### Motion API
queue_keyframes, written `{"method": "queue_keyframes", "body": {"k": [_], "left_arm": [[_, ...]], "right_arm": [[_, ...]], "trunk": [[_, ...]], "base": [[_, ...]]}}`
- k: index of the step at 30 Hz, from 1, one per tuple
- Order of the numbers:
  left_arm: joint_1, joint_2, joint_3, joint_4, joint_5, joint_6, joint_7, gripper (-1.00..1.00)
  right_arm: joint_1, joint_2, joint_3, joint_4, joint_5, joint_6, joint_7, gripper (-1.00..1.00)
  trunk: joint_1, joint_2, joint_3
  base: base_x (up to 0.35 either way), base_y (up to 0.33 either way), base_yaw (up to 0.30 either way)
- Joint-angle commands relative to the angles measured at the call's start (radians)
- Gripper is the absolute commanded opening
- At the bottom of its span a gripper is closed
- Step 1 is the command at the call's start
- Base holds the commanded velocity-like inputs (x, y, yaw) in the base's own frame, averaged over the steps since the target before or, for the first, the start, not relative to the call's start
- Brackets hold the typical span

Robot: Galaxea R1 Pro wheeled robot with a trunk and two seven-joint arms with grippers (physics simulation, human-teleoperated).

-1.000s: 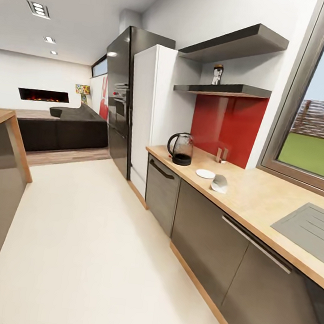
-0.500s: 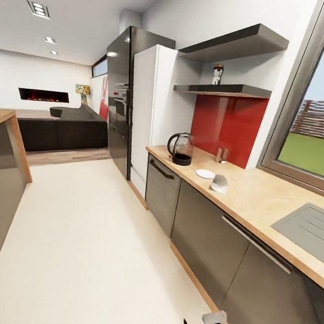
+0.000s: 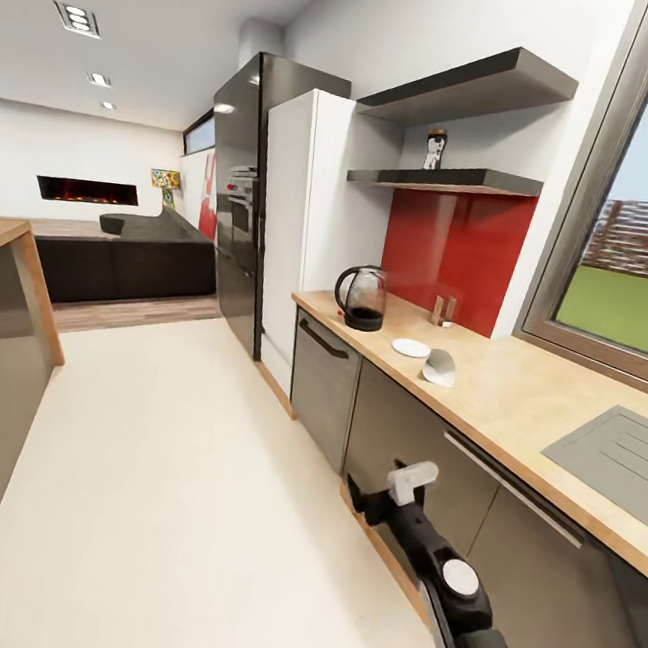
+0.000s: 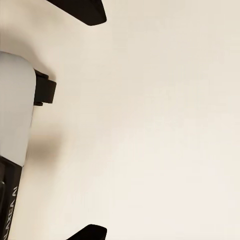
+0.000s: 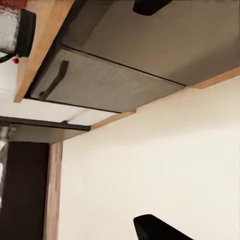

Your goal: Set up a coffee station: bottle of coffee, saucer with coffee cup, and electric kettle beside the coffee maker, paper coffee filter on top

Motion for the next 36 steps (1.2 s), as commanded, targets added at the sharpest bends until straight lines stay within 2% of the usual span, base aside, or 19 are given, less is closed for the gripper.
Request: {"method": "queue_keyframes", "body": {"k": [1,3,4,8,9,10,18,28,36], "left_arm": [[0.0,-0.001,0.002,-0.002,0.008,0.0,0.0,1.0],[0.0,-0.001,0.002,-0.002,0.008,0.0,0.0,1.0],[0.0,-0.001,0.002,-0.002,0.008,0.0,0.0,1.0],[0.0,-0.001,0.003,-0.002,0.008,0.0,0.0,1.0],[0.0,-0.001,0.003,-0.002,0.008,0.0,0.0,1.0],[0.0,-0.001,0.003,-0.002,0.008,0.0,0.0,1.0],[0.0,-0.001,0.004,-0.002,0.008,0.0,0.0,1.0],[0.0,0.001,0.012,-0.002,0.008,0.0,0.0,1.0],[0.0,0.001,0.012,-0.002,0.008,0.0,0.0,1.0]], "right_arm": [[-0.046,0.001,-0.02,-0.011,0.009,0.045,0.005,1.0],[-0.09,0.001,-0.051,-0.017,0.008,0.084,0.004,1.0],[-0.13,0.001,-0.084,-0.022,0.007,0.117,0.004,1.0],[-0.162,-0.001,-0.115,-0.026,0.006,0.144,0.004,1.0],[-0.171,-0.001,-0.154,-0.027,0.006,0.149,-0.015,1.0],[-0.172,-0.001,-0.167,-0.027,0.006,0.15,-0.032,1.0],[-0.174,0.001,-0.188,-0.023,0.005,0.151,-0.102,1.0],[-0.174,0.001,-0.19,-0.015,0.004,0.151,-0.108,1.0],[-0.174,0.002,-0.19,-0.011,0.004,0.15,-0.108,1.0]], "trunk": [[0.0,-0.001,-0.001],[0.0,-0.001,-0.001],[0.0,-0.001,-0.001],[0.0,-0.001,-0.001],[0.0,-0.001,-0.001],[0.0,-0.001,-0.001],[0.0,-0.001,-0.001],[0.0,-0.001,-0.001],[0.0,-0.001,-0.001]], "base": [[0.0,0.0,0.0],[0.0,0.0,0.0],[0.0,0.0,0.0],[0.0,0.0,0.0],[0.093,0.0,0.0],[0.177,0.0,0.0],[0.181,0.0,0.0],[0.29,0.005,0.0],[0.155,0.034,0.0]]}}
